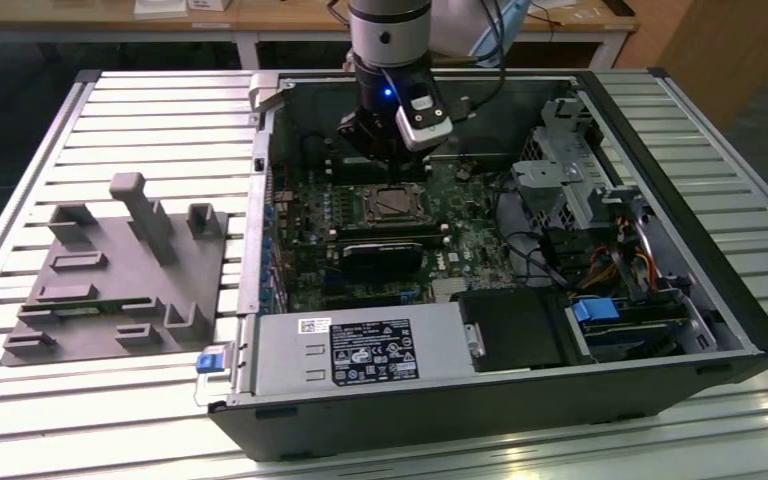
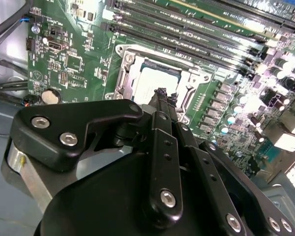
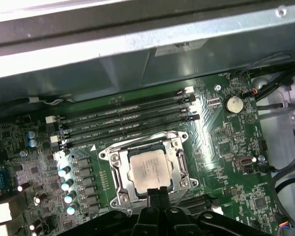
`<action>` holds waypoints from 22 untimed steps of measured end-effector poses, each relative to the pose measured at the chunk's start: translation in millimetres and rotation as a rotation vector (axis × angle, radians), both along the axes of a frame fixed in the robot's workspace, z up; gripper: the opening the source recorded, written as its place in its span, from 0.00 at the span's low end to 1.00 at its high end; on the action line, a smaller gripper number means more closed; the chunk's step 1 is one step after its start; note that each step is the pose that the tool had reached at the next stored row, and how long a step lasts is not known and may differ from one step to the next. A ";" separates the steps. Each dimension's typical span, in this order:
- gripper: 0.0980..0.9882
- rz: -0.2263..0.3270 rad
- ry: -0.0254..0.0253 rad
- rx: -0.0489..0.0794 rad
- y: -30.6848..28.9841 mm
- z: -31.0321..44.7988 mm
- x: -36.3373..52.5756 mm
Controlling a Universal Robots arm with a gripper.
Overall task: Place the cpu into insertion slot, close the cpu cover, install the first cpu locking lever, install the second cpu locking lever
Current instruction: 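Install the second cpu locking lever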
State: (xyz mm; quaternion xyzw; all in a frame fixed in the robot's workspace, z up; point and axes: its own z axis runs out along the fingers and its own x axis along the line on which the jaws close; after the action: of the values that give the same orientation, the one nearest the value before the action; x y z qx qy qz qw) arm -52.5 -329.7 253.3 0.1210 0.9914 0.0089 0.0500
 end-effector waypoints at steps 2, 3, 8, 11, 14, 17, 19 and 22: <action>0.00 0.000 0.0000 0.000 -2.2 -0.1 0.0; 0.00 0.000 0.0000 0.000 -3.5 -0.3 0.0; 0.00 0.000 0.0000 0.000 -9.9 -1.4 -0.2; 0.00 0.000 0.0001 0.000 -13.7 -3.1 -0.4; 0.00 0.000 0.0000 0.000 -17.4 -5.2 -0.7; 0.00 0.000 0.0001 0.000 -20.5 -7.5 -1.1; 0.00 0.000 0.0001 0.000 -22.7 -9.2 -1.8; 0.00 0.000 0.0000 0.000 -26.0 -11.8 -3.2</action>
State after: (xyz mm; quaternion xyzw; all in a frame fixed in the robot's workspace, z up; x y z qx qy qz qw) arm -55.7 -355.6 241.5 0.1210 0.9914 0.0089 0.0500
